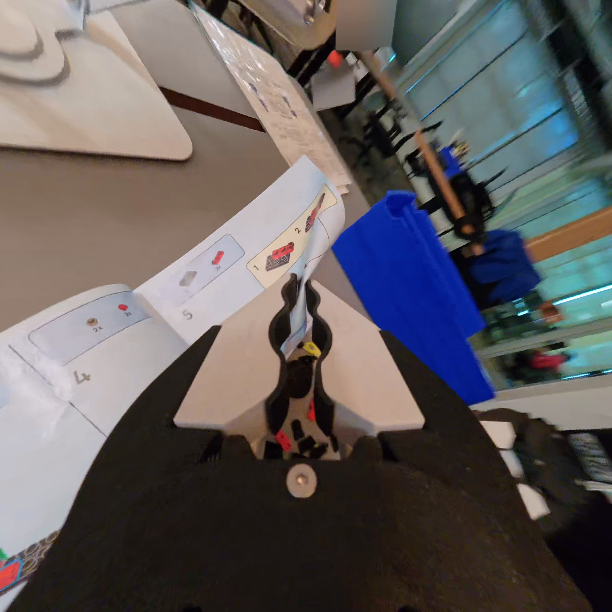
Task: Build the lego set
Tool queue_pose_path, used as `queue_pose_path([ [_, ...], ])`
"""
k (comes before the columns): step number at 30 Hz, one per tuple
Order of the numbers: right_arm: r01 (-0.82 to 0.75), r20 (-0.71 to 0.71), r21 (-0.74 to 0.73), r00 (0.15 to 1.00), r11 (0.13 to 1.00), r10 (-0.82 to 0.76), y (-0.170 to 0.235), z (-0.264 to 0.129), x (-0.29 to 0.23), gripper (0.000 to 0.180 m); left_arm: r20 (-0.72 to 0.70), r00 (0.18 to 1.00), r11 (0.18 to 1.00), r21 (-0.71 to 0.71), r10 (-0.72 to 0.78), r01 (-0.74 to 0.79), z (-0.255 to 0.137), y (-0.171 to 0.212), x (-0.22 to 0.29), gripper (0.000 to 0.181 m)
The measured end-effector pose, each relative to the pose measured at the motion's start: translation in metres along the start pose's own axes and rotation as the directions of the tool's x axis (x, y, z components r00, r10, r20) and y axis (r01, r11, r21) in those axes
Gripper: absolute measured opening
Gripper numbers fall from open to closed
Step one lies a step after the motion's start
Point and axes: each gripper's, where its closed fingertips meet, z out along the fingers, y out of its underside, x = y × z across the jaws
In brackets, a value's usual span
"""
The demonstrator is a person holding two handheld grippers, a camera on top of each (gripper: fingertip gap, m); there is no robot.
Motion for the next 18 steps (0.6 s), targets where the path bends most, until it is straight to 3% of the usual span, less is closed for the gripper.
queue_pose_path([
  [1, -0.035, -0.015, 0.026, 0.999, 0.999, 0.036, -0.008, 0.004, 0.002, 0.052, -0.04, 0.997, 0.998, 0.02, -0.065, 0.066, -0.006, -0.003, -0.001, 0.004],
  [3, -0.096, -0.035, 0.122, 0.994, 0.988, 0.101, -0.035, 0.012, 0.01, 0.033, -0.11, 0.982, 0.985, 0.067, -0.154, 0.162, -0.017, -0.01, -0.004, 0.003],
  [6, -0.159, -0.055, 0.271, 0.982, 0.949, 0.18, -0.092, 0.031, 0.035, 0.002, -0.157, 0.966, 0.971, 0.085, -0.207, 0.222, -0.026, -0.011, -0.012, 0.003],
  [7, -0.172, -0.066, 0.288, 0.978, 0.942, 0.199, -0.107, 0.042, 0.047, 0.0, -0.166, 0.962, 0.969, 0.087, -0.217, 0.233, -0.028, -0.01, -0.013, 0.005],
  [9, -0.175, -0.083, 0.219, 0.977, 0.96, 0.197, -0.116, 0.078, 0.07, 0.0, -0.208, 0.949, 0.962, 0.091, -0.236, 0.259, -0.031, -0.013, -0.011, 0.006],
  [11, -0.157, -0.118, 0.058, 0.98, 0.986, 0.163, -0.103, 0.121, 0.093, 0.0, -0.24, 0.938, 0.959, 0.069, -0.25, 0.273, -0.03, -0.016, -0.007, 0.005],
  [14, -0.167, -0.131, 0.039, 0.976, 0.985, 0.171, -0.109, 0.163, 0.119, 0.0, -0.277, 0.932, 0.967, 0.03, -0.234, 0.252, -0.025, -0.017, 0.0, 0.011],
  [18, -0.256, 0.068, 0.013, 0.965, 0.967, 0.254, -0.108, 0.193, 0.113, 0.0, -0.329, 0.919, 0.967, 0.059, -0.216, 0.248, -0.036, -0.026, 0.003, 0.055],
])
